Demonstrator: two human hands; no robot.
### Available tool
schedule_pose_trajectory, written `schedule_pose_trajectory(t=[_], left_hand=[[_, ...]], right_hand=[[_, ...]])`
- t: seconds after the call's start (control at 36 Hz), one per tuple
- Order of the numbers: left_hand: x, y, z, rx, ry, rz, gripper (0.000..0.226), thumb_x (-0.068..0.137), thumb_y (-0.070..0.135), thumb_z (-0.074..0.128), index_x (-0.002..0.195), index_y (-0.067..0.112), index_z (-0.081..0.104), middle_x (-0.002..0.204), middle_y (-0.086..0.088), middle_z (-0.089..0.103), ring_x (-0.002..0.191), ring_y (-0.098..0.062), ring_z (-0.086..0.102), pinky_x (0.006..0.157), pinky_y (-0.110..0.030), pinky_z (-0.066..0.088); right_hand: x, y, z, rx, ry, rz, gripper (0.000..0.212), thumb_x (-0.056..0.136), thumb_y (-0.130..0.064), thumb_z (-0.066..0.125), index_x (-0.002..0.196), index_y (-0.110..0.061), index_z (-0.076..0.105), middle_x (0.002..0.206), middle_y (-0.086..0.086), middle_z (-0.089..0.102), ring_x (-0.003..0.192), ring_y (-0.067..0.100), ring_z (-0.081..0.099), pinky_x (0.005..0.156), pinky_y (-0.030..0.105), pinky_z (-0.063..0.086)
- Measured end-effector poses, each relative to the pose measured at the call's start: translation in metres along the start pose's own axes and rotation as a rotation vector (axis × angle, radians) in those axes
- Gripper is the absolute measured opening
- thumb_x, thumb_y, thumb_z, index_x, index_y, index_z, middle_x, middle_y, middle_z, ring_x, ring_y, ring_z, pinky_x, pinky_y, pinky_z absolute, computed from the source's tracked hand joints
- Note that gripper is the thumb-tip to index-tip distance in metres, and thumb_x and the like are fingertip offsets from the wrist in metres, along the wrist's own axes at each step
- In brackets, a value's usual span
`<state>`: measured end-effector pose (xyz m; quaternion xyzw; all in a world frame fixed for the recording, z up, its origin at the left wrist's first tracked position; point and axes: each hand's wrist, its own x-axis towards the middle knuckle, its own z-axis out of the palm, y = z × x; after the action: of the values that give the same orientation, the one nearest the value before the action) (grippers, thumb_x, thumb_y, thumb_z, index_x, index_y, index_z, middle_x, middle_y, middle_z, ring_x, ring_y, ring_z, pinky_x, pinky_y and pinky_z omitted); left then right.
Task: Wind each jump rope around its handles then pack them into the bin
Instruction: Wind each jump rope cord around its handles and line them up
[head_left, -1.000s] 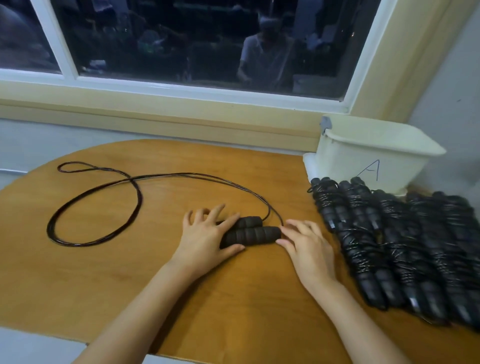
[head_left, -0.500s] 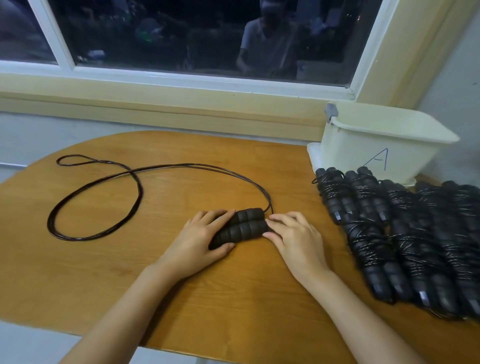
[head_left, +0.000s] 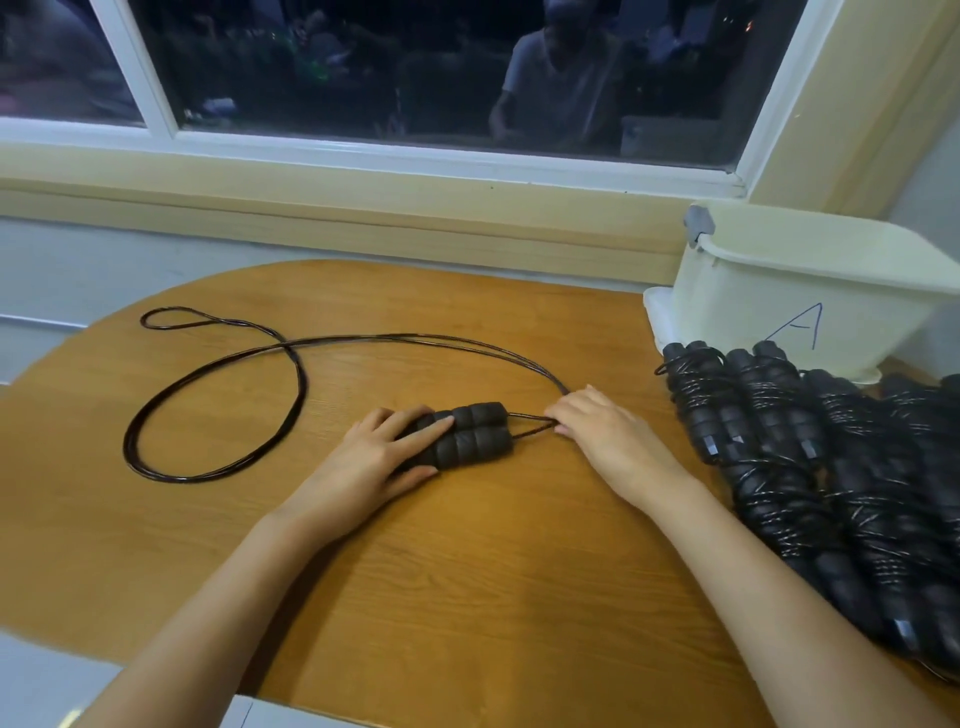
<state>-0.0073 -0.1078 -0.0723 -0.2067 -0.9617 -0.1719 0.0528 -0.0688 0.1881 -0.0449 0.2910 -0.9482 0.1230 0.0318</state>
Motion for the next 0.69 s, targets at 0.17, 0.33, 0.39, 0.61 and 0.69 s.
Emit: schedule_pose_trajectory(t=[0.17, 0.33, 0.39, 0.61, 0.69], left_hand=[[0.011, -0.02, -0.001, 0.015, 0.02, -0.071, 0.063, 0.093, 0.066, 0.025, 0.152, 0.045, 0.021, 0.15, 0.007, 0.034, 0.124, -0.012, 0.036, 0.105, -0.04, 0.041], [0.028, -0.013, 0.002, -0.057, 0.061, -0.123, 0.066, 0.091, 0.071, 0.028, 0.151, 0.043, 0.027, 0.149, 0.006, 0.039, 0.123, -0.014, 0.039, 0.105, -0.042, 0.041], [0.038, -0.003, 0.005, -0.127, 0.101, -0.156, 0.06, 0.095, 0.06, 0.042, 0.15, 0.039, 0.032, 0.15, 0.004, 0.041, 0.124, -0.016, 0.04, 0.107, -0.043, 0.039], [0.061, 0.04, 0.021, -0.157, 0.242, -0.238, 0.042, 0.088, 0.036, 0.07, 0.13, 0.034, 0.062, 0.146, 0.012, 0.05, 0.118, -0.021, 0.052, 0.098, -0.041, 0.046], [0.06, 0.044, 0.022, -0.108, 0.264, -0.241, 0.042, 0.088, 0.036, 0.07, 0.129, 0.031, 0.063, 0.146, 0.012, 0.05, 0.116, -0.023, 0.054, 0.093, -0.043, 0.05]], right_hand=[[0.009, 0.003, 0.016, -0.069, 0.174, 0.004, 0.028, 0.103, -0.03, 0.048, 0.09, -0.01, 0.062, 0.085, 0.001, 0.059, 0.093, 0.022, 0.056, 0.09, 0.036, 0.047], [-0.005, 0.011, 0.011, -0.223, 0.406, -0.002, 0.023, 0.086, -0.03, 0.071, 0.071, -0.015, 0.061, 0.061, -0.005, 0.059, 0.051, 0.018, 0.058, 0.05, 0.022, 0.032], [-0.011, 0.011, 0.009, -0.227, 0.457, 0.028, 0.019, 0.085, -0.028, 0.073, 0.074, -0.013, 0.065, 0.064, -0.003, 0.059, 0.048, 0.018, 0.056, 0.045, 0.02, 0.029], [-0.035, -0.01, 0.023, -0.125, 0.448, 0.103, 0.012, 0.081, -0.02, 0.078, 0.084, -0.011, 0.07, 0.07, -0.002, 0.063, 0.055, 0.013, 0.059, 0.046, 0.016, 0.037], [-0.044, -0.021, 0.03, -0.088, 0.449, 0.111, 0.014, 0.084, -0.029, 0.07, 0.081, -0.016, 0.067, 0.068, -0.006, 0.062, 0.058, 0.011, 0.058, 0.042, 0.023, 0.046]])
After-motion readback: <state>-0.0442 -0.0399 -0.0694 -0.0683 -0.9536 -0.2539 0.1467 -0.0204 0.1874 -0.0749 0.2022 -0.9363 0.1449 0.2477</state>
